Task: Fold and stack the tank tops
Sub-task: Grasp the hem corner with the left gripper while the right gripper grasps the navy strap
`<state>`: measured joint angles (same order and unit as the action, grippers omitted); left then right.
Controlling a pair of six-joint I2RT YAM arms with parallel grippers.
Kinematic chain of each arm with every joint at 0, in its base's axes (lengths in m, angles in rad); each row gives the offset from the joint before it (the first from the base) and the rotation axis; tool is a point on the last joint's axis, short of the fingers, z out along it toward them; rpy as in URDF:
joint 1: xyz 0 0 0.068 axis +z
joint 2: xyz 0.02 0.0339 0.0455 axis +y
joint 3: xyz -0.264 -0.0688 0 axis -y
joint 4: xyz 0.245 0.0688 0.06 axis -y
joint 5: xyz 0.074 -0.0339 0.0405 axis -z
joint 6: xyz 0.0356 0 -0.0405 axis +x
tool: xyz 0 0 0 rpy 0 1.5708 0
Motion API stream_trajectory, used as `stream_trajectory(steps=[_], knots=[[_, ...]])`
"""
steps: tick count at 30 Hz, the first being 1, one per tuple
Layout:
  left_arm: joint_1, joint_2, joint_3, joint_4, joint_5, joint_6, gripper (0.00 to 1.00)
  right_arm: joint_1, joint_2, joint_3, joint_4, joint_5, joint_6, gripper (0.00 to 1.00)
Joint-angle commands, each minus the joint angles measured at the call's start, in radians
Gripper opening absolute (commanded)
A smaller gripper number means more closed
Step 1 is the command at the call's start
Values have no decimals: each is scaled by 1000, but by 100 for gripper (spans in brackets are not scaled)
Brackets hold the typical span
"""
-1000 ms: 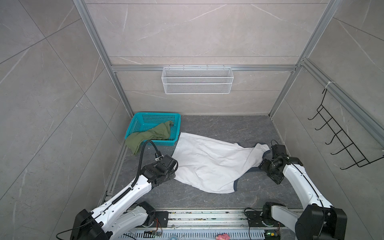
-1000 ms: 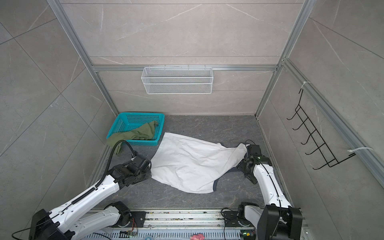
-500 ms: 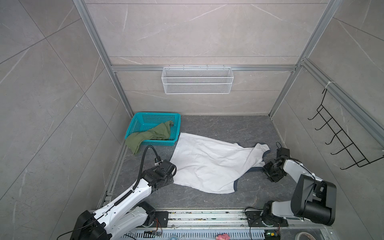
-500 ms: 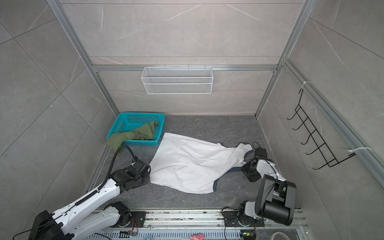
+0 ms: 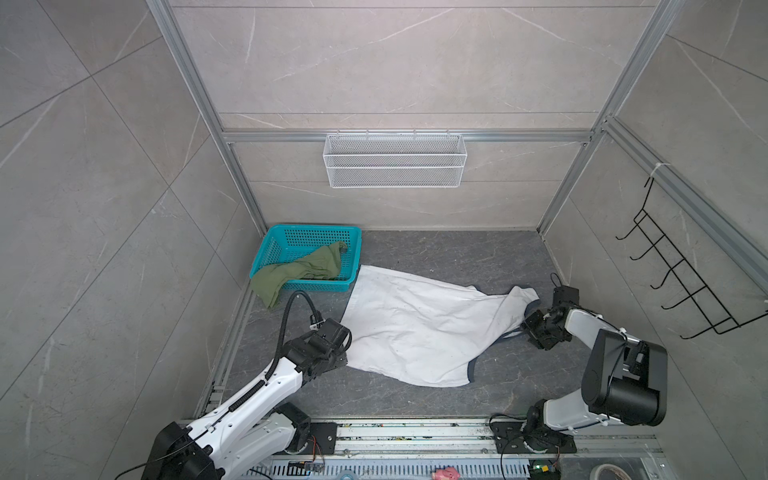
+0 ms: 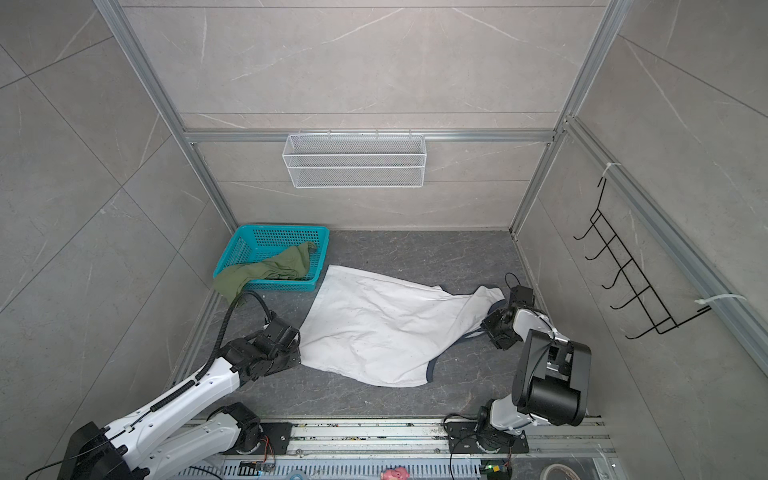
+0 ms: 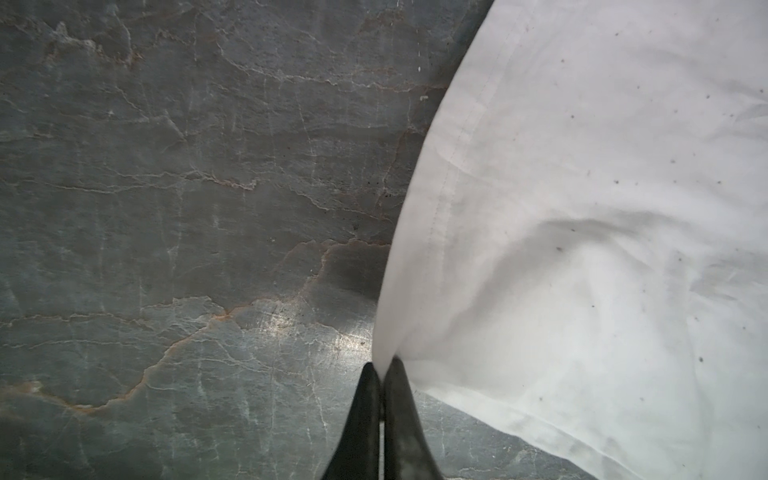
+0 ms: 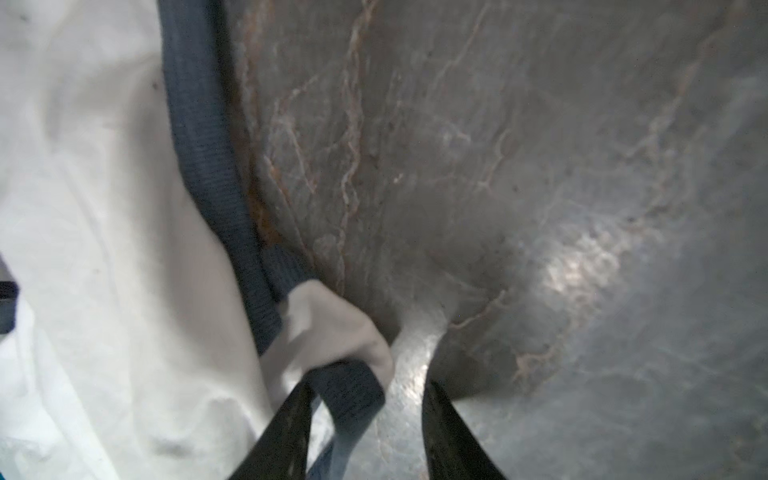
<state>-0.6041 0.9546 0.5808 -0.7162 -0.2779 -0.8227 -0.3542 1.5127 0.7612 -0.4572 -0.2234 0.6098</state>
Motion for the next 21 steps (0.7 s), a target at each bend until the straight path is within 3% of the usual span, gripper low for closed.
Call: stream_trajectory(steps=[1, 6, 14, 21], knots=[[5, -4, -3, 0, 7, 8, 0, -2, -31, 6, 4, -31, 5, 48], [6, -19, -9, -10, 5, -6, 0, -3, -121, -13, -26, -13, 22, 51], [5, -18, 2, -20, 3, 1, 0, -13, -12, -14, -20, -5, 57, 50], [5, -20, 4, -25, 6, -1, 0, -14, -44, -44, -57, 82, 86, 55]])
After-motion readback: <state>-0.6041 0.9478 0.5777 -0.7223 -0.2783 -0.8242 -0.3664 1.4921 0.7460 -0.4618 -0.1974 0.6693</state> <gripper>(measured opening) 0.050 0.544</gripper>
